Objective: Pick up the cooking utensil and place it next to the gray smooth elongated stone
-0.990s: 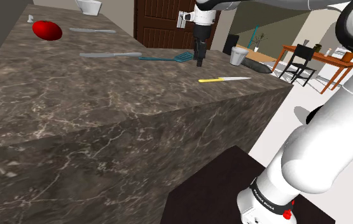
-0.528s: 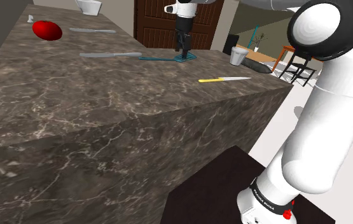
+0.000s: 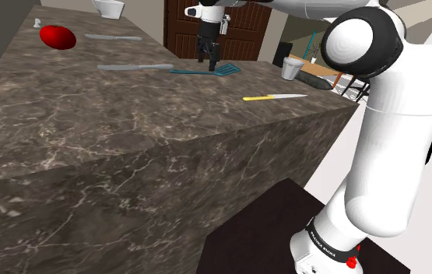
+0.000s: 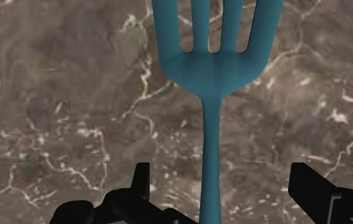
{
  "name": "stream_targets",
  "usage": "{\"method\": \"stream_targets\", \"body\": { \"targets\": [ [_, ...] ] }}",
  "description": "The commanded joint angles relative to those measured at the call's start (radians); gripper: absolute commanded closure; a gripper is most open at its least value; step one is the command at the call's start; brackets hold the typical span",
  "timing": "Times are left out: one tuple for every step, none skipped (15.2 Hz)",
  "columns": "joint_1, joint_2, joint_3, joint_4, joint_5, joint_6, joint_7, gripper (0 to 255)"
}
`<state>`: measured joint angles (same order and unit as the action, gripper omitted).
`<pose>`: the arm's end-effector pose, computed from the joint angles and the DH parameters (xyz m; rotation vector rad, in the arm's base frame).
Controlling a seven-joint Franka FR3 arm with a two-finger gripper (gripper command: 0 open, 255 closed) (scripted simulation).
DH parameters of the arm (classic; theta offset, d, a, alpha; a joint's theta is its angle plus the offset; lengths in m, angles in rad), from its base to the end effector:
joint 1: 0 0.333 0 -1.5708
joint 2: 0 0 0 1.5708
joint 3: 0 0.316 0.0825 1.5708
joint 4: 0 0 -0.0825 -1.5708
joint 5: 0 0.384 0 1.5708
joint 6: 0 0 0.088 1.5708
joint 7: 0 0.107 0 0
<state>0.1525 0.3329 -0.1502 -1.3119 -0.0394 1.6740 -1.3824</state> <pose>0.6605 0.0140 0.5565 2.3375 1.9629 -0.0468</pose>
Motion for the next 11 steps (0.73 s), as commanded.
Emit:
{"method": "stream_targets", "body": {
  "targets": [
    [-0.001,0.0,0.0,-0.027,0.0,0.027,-0.002,0],
    [-0.001,-0.002,0.0,-0.042,0.0,0.042,-0.001,0],
    [-0.001,-0.003,0.0,-0.058,-0.001,0.056,-0.001,0],
    [-0.001,-0.004,0.0,-0.066,-0.001,0.064,-0.001,0],
    [-0.001,-0.004,0.0,-0.066,-0.001,0.064,-0.001,0],
    [-0.001,-0.004,0.0,-0.066,-0.001,0.064,-0.001,0],
    [-0.001,-0.004,0.0,-0.066,-0.001,0.064,-0.001,0],
    [-0.001,-0.004,0.0,-0.066,-0.001,0.064,-0.001,0],
    [-0.001,-0.004,0.0,-0.066,-0.001,0.064,-0.001,0],
    [-0.001,-0.004,0.0,-0.066,-0.001,0.064,-0.001,0],
    [-0.001,-0.004,0.0,-0.066,-0.001,0.063,-0.001,0]
  ]
}}
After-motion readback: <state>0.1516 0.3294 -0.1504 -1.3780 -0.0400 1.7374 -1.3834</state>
